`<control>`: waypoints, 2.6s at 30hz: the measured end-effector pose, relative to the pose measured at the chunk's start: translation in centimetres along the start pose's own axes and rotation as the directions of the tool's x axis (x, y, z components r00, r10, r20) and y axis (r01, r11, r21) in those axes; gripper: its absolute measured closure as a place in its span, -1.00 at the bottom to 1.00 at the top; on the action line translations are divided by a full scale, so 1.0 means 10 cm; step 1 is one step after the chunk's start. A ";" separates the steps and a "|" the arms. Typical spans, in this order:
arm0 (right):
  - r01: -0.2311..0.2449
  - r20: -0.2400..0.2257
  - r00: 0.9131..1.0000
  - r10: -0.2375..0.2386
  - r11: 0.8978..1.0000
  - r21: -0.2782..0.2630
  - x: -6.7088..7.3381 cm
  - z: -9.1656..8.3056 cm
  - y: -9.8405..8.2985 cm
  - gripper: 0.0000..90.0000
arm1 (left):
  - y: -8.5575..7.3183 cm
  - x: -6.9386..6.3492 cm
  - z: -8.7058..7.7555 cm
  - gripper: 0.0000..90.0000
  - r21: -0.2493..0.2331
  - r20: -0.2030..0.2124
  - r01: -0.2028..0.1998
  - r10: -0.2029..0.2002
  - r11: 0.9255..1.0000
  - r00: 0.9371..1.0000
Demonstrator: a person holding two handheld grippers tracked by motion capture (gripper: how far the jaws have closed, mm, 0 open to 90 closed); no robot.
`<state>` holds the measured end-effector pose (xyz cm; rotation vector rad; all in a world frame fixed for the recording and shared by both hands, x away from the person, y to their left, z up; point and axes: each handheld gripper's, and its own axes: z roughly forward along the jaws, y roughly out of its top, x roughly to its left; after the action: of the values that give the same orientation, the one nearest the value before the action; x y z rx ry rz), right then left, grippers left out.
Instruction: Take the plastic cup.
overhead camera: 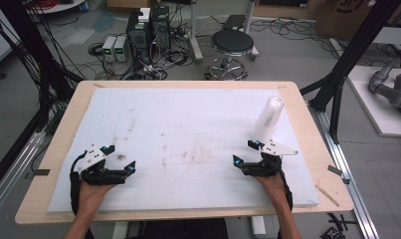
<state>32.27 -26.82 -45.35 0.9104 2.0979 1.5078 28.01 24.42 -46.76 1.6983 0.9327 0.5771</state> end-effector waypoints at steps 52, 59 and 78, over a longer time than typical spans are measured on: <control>0.059 0.036 0.998 -0.056 0.996 -0.064 -0.19 -0.69 0.76 -0.69 | 0.01 0.01 0.03 -0.96 0.027 0.008 0.011 -0.011 1.000 1.000; 0.045 0.106 0.994 -0.037 0.996 -0.072 -0.34 -0.84 0.96 -0.69 | 0.01 0.02 0.03 -0.96 0.029 0.017 0.015 -0.016 0.999 1.000; -0.013 0.195 0.981 0.010 1.000 0.019 -0.68 -0.83 1.35 -0.69 | 0.01 0.01 0.04 -0.96 0.036 0.014 0.013 -0.014 0.999 1.000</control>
<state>35.37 -34.46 -30.25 1.0351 1.9730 1.3457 28.43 24.29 -46.78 1.7246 0.9484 0.5418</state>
